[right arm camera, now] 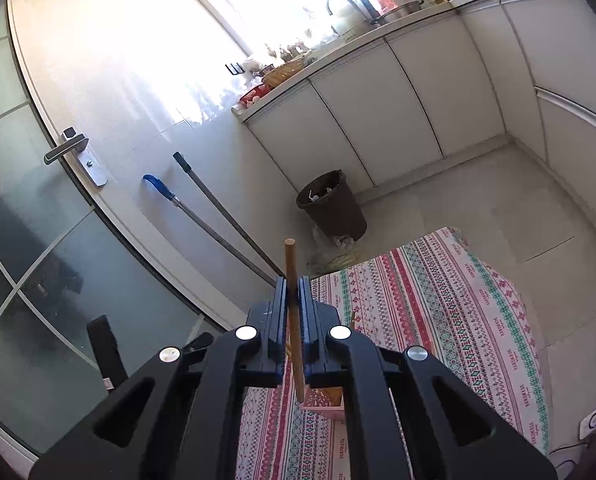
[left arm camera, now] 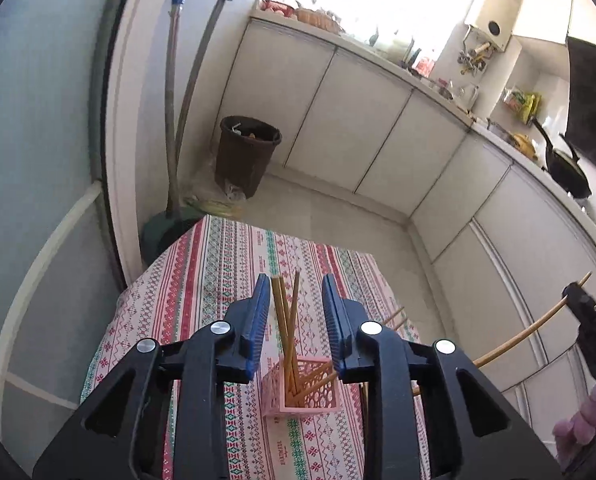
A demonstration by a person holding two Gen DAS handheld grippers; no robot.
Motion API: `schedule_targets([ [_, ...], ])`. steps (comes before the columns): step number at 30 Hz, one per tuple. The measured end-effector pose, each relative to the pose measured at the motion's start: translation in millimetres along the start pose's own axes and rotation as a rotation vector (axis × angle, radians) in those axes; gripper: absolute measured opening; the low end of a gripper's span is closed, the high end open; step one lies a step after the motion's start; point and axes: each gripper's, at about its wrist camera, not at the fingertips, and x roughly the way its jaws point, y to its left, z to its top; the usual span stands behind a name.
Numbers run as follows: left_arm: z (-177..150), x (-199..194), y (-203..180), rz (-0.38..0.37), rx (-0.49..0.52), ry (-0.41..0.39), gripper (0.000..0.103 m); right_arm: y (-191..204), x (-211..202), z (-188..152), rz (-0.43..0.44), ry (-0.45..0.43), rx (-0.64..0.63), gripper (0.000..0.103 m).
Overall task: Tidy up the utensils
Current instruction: 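Lower chopsticks into the pink basket and open both tools, then move both tools back over the remaining chopsticks on the cloth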
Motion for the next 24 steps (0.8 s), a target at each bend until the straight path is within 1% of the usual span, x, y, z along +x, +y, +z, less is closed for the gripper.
schedule_targets([
  [3,7,-22,8,-0.006,-0.036,-0.068,0.041,1,13,-2,-0.017,0.02,0.0,0.006],
  [6,11,-30,12,-0.017,-0.052,-0.085,0.042,0,33,-7,-0.035,0.055,0.007,0.006],
  [10,11,-27,16,-0.014,-0.052,-0.064,0.042,2,62,-14,-0.067,0.098,0.0,0.006],
  [14,11,-24,20,-0.028,-0.064,-0.043,0.042,3,88,-21,-0.07,0.136,0.014,0.007],
  [17,11,-24,18,-0.045,-0.061,-0.036,0.042,3,108,-26,-0.067,0.169,0.028,0.011],
  [19,10,-26,15,-0.06,-0.051,-0.034,0.042,3,114,-30,-0.071,0.175,0.039,0.015],
  [21,8,-28,9,-0.077,-0.036,-0.037,0.044,6,113,-33,-0.07,0.18,0.028,0.015],
  [24,5,-29,1,-0.089,-0.012,-0.034,0.046,15,104,-36,-0.087,0.16,-0.02,0.015],
])
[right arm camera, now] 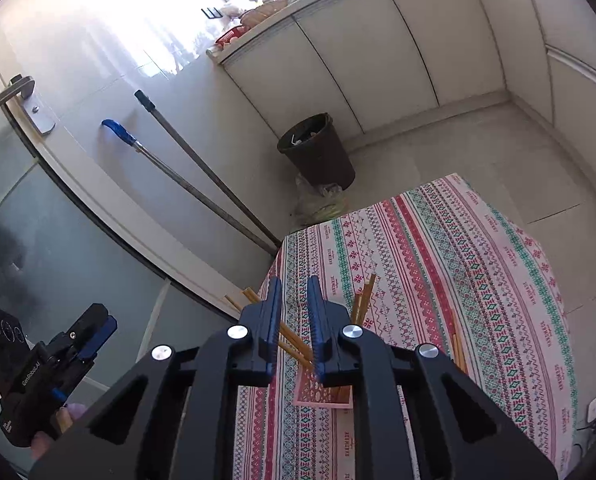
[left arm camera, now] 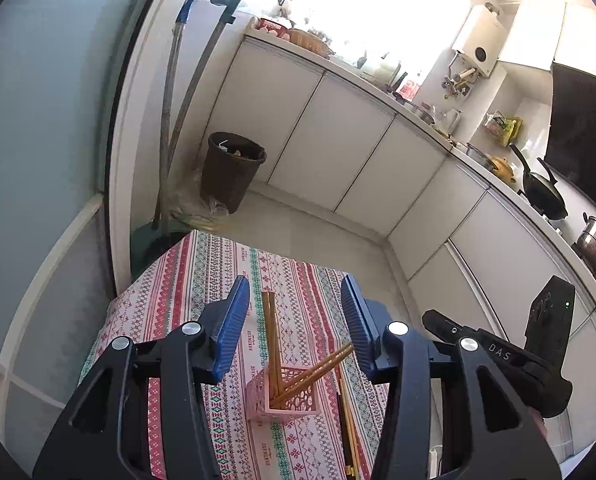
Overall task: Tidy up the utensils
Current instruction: 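Move both tools back over the remaining chopsticks on the cloth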
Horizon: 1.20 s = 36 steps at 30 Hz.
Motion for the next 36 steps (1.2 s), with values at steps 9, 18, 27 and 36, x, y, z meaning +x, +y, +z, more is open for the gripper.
schedule_targets([
  [9,-22,13,-26,0.038,0.083,0.026,0.065,9,-11,-21,-0.107,-0.011,-0.109,0.028],
  [18,-55,32,-37,0.097,0.142,0.075,0.079,3,-25,-46,-0.253,-0.053,-0.182,0.06],
  [27,-89,54,-36,0.153,0.141,0.158,0.096,-38,-43,-75,-0.472,-0.08,-0.178,0.093],
  [36,-163,109,-41,0.113,0.083,0.454,0.096,-150,-76,-81,-0.431,0.027,0.236,0.095],
])
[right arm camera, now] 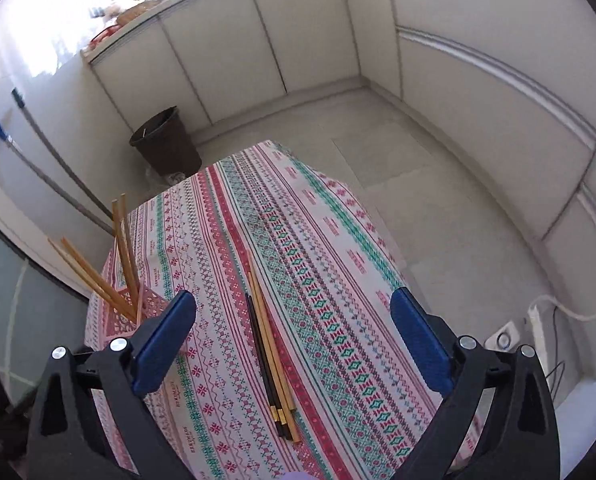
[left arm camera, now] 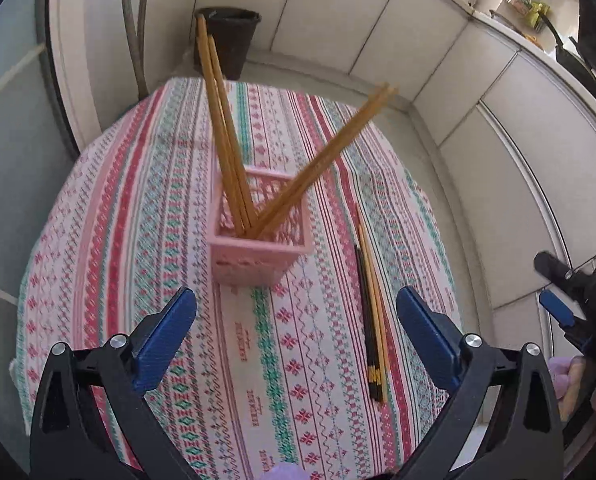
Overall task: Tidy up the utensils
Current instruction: 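Move both tools back over the remaining chopsticks on the cloth, then grasp a wooden chopstick with the left tool while the right tool grasps another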
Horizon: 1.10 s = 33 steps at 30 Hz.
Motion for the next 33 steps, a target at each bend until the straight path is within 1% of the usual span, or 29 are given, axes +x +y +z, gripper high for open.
schedule_targets([
  [3,-20,25,-21,-0.015,0.04,0.068,0.096,-36,1,7,0.093,0.059,0.177,0.096],
  [5,-34,42,-47,-0.013,0.115,0.098,0.096,-52,2,7,0.145,0.087,0.274,0.096],
  [7,-42,56,-76,-0.02,0.225,0.111,0.096,-65,3,7,0.201,0.115,0.353,0.096],
  [9,-44,70,-105,-0.013,0.34,0.062,0.096,-74,4,8,0.249,0.135,0.405,0.096],
  [11,-35,85,-123,0.028,0.396,0.008,0.096,-80,2,11,0.254,0.128,0.417,0.096],
  [12,-25,96,-130,0.054,0.404,-0.009,0.096,-82,1,12,0.249,0.122,0.416,0.096],
  [13,-14,111,-135,0.078,0.397,-0.008,0.096,-84,1,13,0.248,0.122,0.419,0.096],
  [17,31,167,-136,0.164,0.33,0.014,0.096,-102,5,18,0.29,0.145,0.495,0.096],
  [19,46,185,-133,0.183,0.305,0.024,0.092,-107,7,20,0.311,0.151,0.518,0.096],
  [22,61,208,-128,0.182,0.278,0.059,0.079,-111,9,22,0.305,0.146,0.52,0.096],
  [23,63,215,-130,0.181,0.282,0.073,0.069,-112,10,23,0.309,0.149,0.526,0.096],
  [24,63,221,-130,0.176,0.286,0.09,0.065,-112,11,23,0.316,0.154,0.531,0.096],
  [25,63,227,-130,0.173,0.286,0.109,0.057,-112,14,23,0.322,0.161,0.535,0.096],
  [28,57,228,-139,0.184,0.334,0.076,0.052,-114,20,22,0.324,0.184,0.539,0.096],
  [29,56,228,-142,0.176,0.35,0.072,0.043,-114,22,22,0.323,0.19,0.54,0.096],
  [30,53,227,-146,0.165,0.367,0.072,0.031,-114,23,21,0.322,0.198,0.541,0.096],
  [31,51,227,-152,0.155,0.385,0.075,0.025,-114,25,21,0.323,0.203,0.544,0.096],
  [33,45,225,-159,0.131,0.407,0.093,0.007,-116,26,20,0.322,0.208,0.552,0.096],
])
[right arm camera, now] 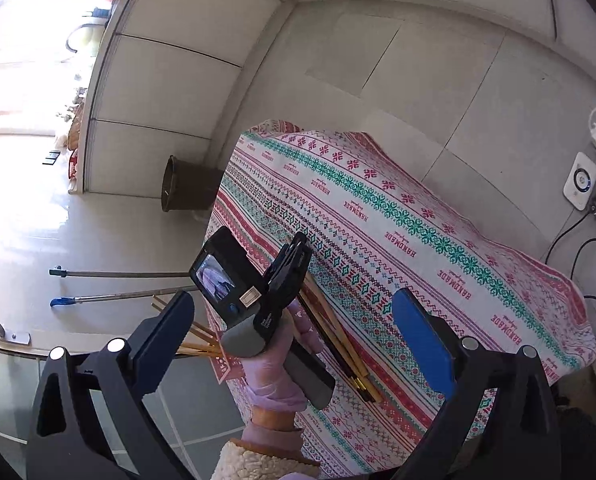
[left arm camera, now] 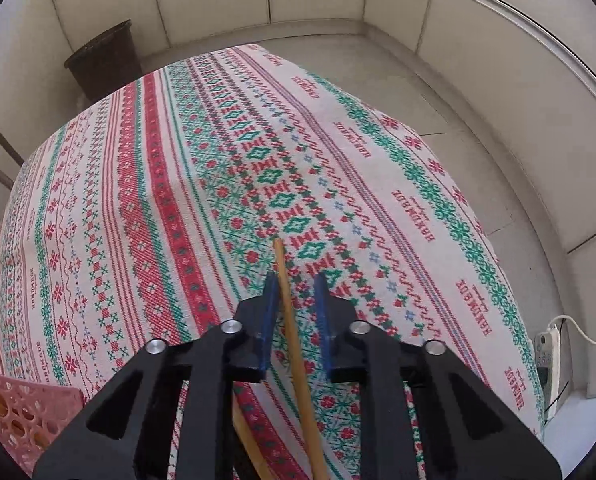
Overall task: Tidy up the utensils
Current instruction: 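Grasp a wooden chopstick with the left tool while the right tool grasps another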
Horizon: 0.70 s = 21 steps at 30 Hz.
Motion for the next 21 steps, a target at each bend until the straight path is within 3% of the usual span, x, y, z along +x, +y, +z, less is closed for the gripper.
schedule_targets([
  [7,-24,-13,-13,-0.207,-0.017,0.009,0.005,-6,1,6,-0.041,-0.019,0.003,0.096],
  [11,-37,-40,-8,-0.311,-0.042,-0.041,0.004,-9,7,8,-0.075,-0.017,-0.007,0.096],
  [21,-71,-131,32,-0.39,-0.004,-0.216,0.004,-6,47,5,-0.194,0.047,-0.074,0.096],
])
